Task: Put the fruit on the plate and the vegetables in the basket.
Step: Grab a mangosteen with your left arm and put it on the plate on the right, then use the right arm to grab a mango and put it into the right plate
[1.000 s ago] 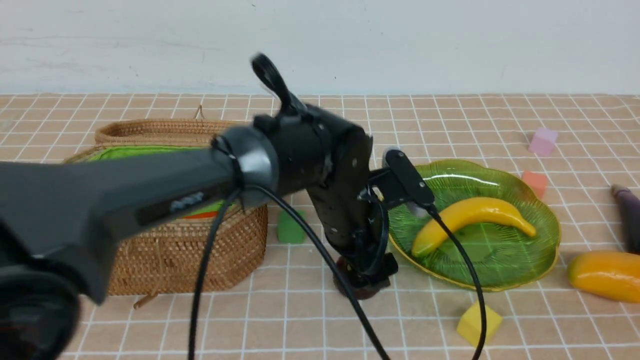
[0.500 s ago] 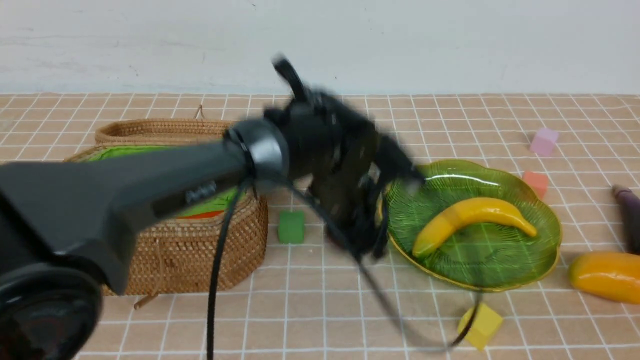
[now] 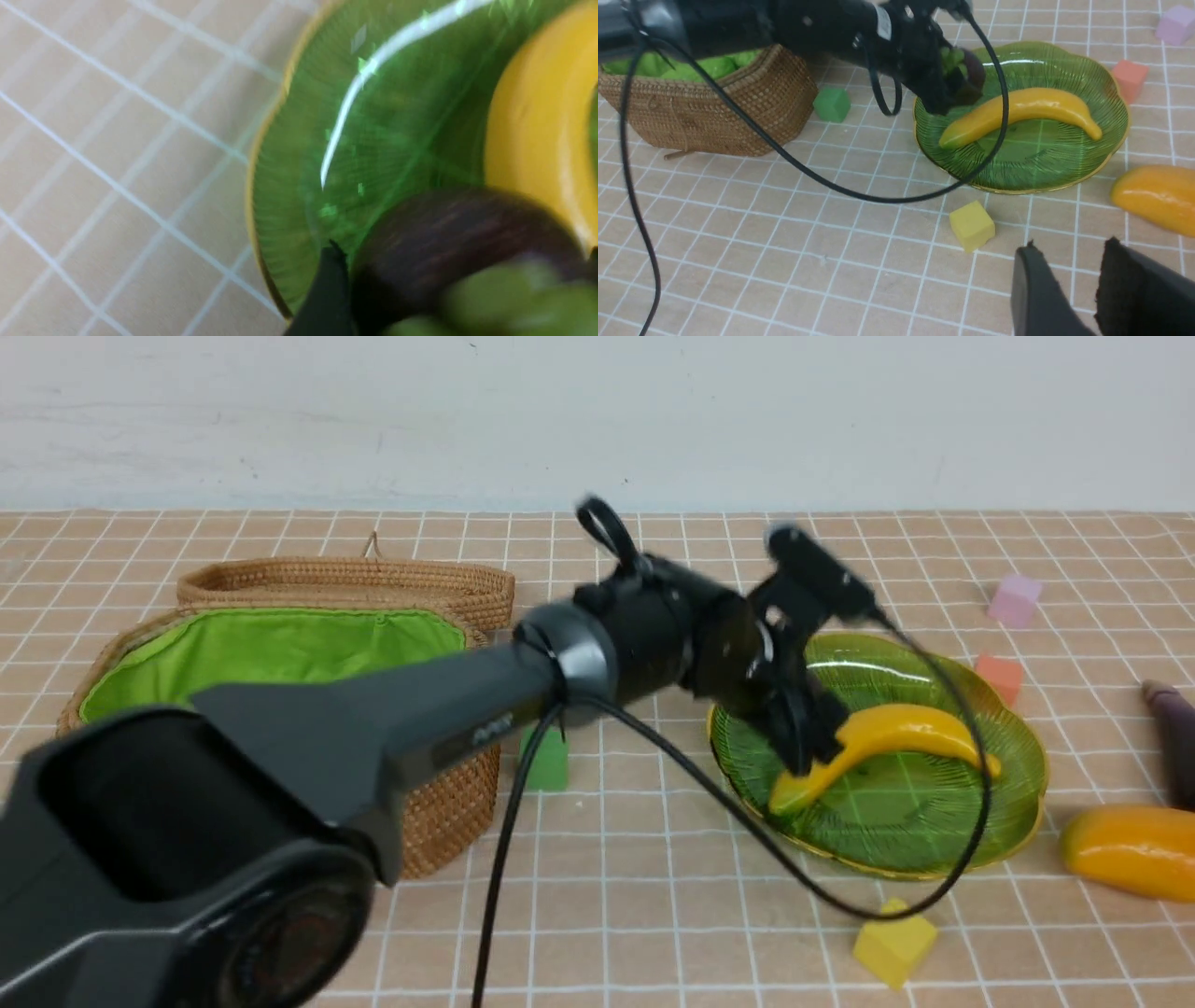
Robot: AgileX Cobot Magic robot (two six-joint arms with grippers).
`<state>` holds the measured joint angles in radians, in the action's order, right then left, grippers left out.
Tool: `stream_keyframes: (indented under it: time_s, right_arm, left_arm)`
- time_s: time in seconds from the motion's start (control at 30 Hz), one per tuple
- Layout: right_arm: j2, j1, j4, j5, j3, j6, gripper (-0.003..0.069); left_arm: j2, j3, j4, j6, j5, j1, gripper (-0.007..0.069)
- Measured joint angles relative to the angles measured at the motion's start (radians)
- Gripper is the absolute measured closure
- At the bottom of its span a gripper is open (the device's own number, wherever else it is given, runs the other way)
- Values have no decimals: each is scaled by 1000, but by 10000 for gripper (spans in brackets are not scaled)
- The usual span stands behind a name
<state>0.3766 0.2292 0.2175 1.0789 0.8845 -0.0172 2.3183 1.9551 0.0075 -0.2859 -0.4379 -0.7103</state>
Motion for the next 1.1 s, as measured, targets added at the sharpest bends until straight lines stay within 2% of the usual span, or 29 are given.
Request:
stream_keyframes:
  time_s: [0.17,0.23,0.3,0.37,0.4,0.43,0.47,0.53,0.57,0.7,0.83,0.97,1.0,1.1]
  right_arm:
    - [18,0,7,-5,0,7,433]
    - [47,0,7,-6,0,17,433]
    - [120,0,7,-13,0,17,433]
    - [212,0,7,-30,0,-6,431]
    - [252,0,7,-44,0,-25,431]
    - [304,0,8,-61,0,-41,431]
    - [304,0,8,-66,0,-45,431]
    - [443,0,11,-132,3,-101,426]
    - [481,0,11,-146,9,-121,425]
    - [624,0,-17,-141,62,-169,422]
    - [758,-28,-81,-102,163,-178,422]
    - [844,-124,-98,-57,230,-189,422]
    - [850,-135,-99,-55,233,-191,422]
    - [899,-215,-110,-39,240,-258,420]
  left_arm:
    - [-72,-1,-17,0,-95,0,-39]
    - [-129,-1,-46,1,-179,0,-22]
    - [-242,-1,-78,23,-327,0,32]
    - [-354,0,-88,106,-492,-1,142]
    - [-388,1,-88,132,-537,-1,183]
    - [-445,1,-79,170,-606,-1,263]
    - [-467,1,-77,176,-619,-1,298]
    - [-609,-24,-33,230,-743,-1,537]
    - [-654,-47,-23,244,-770,-1,596]
    - [-868,-210,-14,278,-785,-1,638]
    - [-1185,-554,-64,286,-687,-1,638]
    - [-1479,-920,-85,286,-516,-1,638]
    - [-1479,-920,-85,286,-516,-1,638]
    - [-1657,-1120,-95,286,-396,-1,638]
